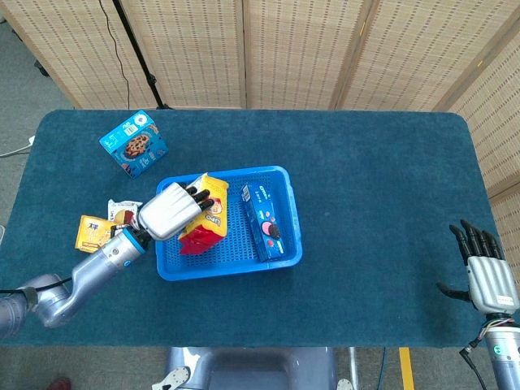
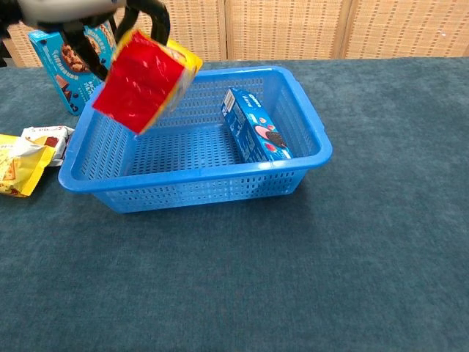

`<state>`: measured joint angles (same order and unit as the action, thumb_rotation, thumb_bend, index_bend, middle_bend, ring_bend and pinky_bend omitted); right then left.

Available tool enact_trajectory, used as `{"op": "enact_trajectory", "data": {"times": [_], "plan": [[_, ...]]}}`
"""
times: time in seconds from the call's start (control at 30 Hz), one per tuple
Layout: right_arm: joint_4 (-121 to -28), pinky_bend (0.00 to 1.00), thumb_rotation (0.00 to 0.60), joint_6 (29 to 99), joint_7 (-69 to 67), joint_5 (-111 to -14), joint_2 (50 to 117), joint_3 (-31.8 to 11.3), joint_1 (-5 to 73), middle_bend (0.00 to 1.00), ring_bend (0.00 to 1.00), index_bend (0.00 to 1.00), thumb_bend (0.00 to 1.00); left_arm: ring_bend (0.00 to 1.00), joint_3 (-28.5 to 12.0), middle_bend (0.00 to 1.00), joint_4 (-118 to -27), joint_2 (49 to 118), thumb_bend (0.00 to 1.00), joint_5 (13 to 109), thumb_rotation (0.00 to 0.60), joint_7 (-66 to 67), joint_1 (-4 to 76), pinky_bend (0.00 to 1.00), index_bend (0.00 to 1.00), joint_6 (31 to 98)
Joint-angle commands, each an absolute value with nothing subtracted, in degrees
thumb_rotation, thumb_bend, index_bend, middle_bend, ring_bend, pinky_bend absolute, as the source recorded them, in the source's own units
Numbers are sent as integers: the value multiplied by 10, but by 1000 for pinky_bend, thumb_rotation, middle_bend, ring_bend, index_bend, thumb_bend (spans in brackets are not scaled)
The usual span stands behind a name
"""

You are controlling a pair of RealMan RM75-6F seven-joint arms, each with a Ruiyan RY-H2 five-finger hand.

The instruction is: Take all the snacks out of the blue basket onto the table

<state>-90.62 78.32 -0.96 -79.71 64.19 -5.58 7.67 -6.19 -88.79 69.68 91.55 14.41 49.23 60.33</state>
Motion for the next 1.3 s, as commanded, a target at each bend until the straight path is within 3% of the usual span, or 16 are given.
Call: {"op": "enact_trajectory", "data": {"times": [0.03,0.4,0.6,0.63,0.7,0.77,0.83,1.13,1.3], "plan": [[-906,0,600,783,-10,-798,642,-55,77,0,0,0,0,571,-69,611,-900,667,467,919,600,119,476,702,765,627],[-909,0,600,783,-8,-805,643,-52,78,0,0,0,0,571,-29,611,-796,630,465,922,600,6,404,702,765,681],[-913,0,600,781,-4,-809,643,-48,78,0,0,0,0,557,12,603,-601,687,459,899,600,-89,350,701,759,666],[-913,0,600,780,-3,-809,644,-48,79,0,0,0,0,509,15,558,-576,697,438,896,600,-97,347,699,722,658],[-914,0,600,778,0,-812,645,-46,81,0,0,0,0,313,24,341,-551,710,315,881,600,-113,347,619,496,609],[-917,0,600,777,2,-813,645,-45,81,0,0,0,0,56,25,54,-557,710,99,878,600,-146,352,414,109,586],[-918,0,600,777,3,-812,645,-45,81,0,0,0,0,0,23,0,-563,707,14,886,600,-173,354,302,0,595],[-916,0,600,777,-2,-806,643,-48,80,0,0,0,0,0,-7,0,-594,680,0,950,600,-277,354,269,0,755],[-914,0,600,778,-7,-806,643,-49,80,0,0,0,0,0,-10,0,-650,673,0,981,600,-269,357,270,0,802]]}}
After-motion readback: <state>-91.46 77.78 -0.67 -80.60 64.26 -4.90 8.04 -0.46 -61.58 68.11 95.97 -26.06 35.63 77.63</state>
